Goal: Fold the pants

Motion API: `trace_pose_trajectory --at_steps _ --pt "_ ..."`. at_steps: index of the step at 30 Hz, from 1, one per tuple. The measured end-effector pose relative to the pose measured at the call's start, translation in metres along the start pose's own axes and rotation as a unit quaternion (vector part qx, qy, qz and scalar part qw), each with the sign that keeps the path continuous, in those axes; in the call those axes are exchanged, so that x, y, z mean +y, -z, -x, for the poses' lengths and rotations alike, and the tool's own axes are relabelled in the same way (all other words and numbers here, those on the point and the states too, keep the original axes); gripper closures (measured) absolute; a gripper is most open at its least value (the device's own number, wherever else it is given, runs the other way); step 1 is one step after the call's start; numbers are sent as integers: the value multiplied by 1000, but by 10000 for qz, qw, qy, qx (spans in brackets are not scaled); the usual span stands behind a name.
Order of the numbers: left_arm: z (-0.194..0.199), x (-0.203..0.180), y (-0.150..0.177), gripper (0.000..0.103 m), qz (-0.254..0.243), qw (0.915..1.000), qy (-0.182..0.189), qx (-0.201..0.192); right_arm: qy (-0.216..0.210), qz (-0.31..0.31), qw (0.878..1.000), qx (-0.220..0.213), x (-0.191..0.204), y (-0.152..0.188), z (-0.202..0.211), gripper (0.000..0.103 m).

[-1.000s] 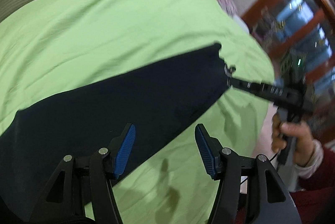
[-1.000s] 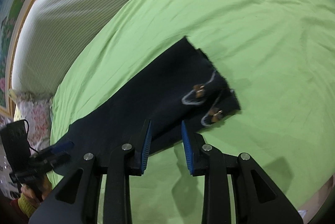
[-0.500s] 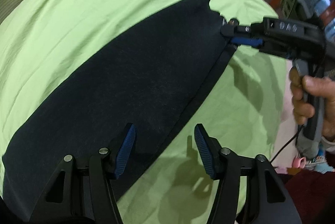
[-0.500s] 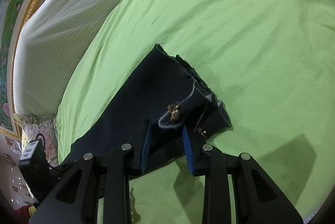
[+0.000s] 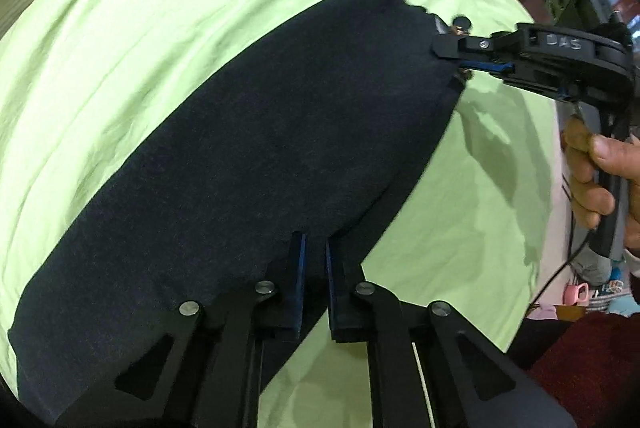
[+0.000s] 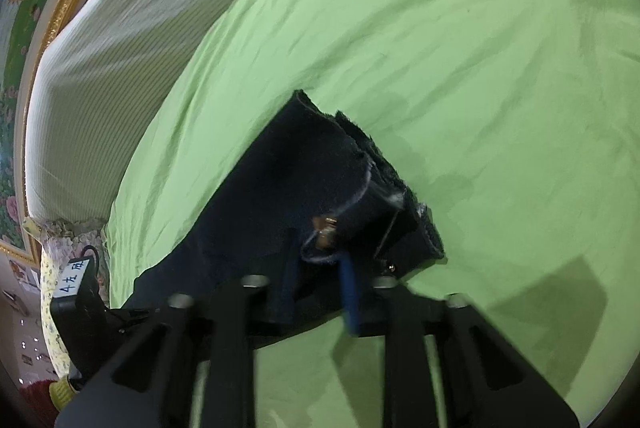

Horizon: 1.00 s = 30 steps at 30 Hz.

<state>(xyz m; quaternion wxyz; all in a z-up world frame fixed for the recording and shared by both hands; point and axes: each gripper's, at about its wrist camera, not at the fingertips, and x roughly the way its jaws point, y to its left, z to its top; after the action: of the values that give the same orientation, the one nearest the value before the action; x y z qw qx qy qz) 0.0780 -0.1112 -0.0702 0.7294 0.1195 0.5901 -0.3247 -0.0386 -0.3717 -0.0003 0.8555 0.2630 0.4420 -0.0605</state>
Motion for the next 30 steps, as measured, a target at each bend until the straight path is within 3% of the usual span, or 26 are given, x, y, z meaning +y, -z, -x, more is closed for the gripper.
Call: trace_pose_trajectory --at_steps 8,16,21,23,25,27,30 --pt "20 -8 3 99 -196 9989 414 -121 -35 139 9998 -97 2 -1 21 97" --pt "12 5 -10 98 -88 9988 479 68 246 78 9995 153 -8 5 12 96" --pt "19 0 -22 80 35 9984 564 -47 251 -159 9995 101 -16 2 22 84" --pt "26 3 -32 78 112 9978 638 -149 265 -241 9994 38 -23 3 30 68" --pt "30 9 -45 67 232 9970 695 -230 188 -350 9992 -26 -27 5 36 57" --pt "31 13 -58 59 355 9961 760 -283 94 -498 9987 -62 -34 9 39 55" --pt "24 19 -84 55 437 9952 837 -275 3 -645 9979 32 -39 15 32 55"
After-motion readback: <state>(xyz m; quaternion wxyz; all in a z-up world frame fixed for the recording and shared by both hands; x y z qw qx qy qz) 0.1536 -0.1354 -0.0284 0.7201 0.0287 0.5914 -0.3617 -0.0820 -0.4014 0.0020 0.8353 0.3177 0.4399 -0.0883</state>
